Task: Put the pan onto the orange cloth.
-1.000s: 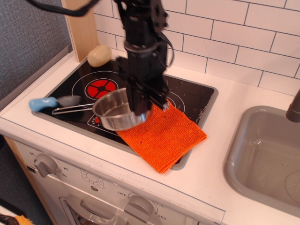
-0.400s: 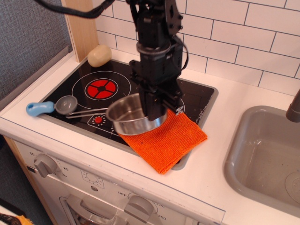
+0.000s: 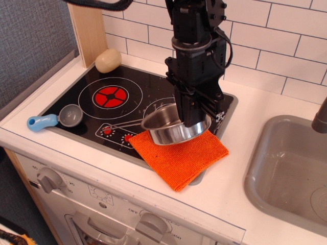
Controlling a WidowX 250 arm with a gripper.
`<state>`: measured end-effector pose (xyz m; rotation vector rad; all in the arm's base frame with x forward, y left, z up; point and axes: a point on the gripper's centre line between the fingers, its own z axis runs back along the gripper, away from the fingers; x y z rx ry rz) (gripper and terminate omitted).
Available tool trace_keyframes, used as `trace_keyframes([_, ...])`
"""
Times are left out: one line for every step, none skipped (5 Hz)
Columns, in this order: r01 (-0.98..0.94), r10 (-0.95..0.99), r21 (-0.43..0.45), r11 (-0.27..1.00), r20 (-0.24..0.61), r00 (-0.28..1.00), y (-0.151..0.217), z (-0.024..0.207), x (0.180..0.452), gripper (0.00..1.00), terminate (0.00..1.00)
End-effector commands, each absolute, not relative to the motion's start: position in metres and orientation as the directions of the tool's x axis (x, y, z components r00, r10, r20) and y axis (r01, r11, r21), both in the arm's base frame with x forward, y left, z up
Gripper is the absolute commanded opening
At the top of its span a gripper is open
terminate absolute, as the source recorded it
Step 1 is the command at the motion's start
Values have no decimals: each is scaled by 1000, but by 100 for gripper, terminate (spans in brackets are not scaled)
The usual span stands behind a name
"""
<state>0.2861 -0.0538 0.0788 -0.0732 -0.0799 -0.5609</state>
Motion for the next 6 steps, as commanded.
trace_keyframes([484, -482, -16, 875, 57, 874, -43, 85, 283, 100, 0])
trace_keyframes([474, -471, -18, 880, 88, 878, -38, 95, 285, 100, 0])
trace_keyframes([364, -371, 71, 929, 139, 918, -22, 113, 289, 100, 0])
trace_keyframes([233, -246, 111, 966, 127, 961, 2, 111, 297, 100, 0])
trace_keyframes([166, -179, 133, 977, 95, 979, 12, 104, 300, 100, 0])
trace_keyframes([166, -179, 133, 977, 95, 979, 12, 104, 300, 100, 0])
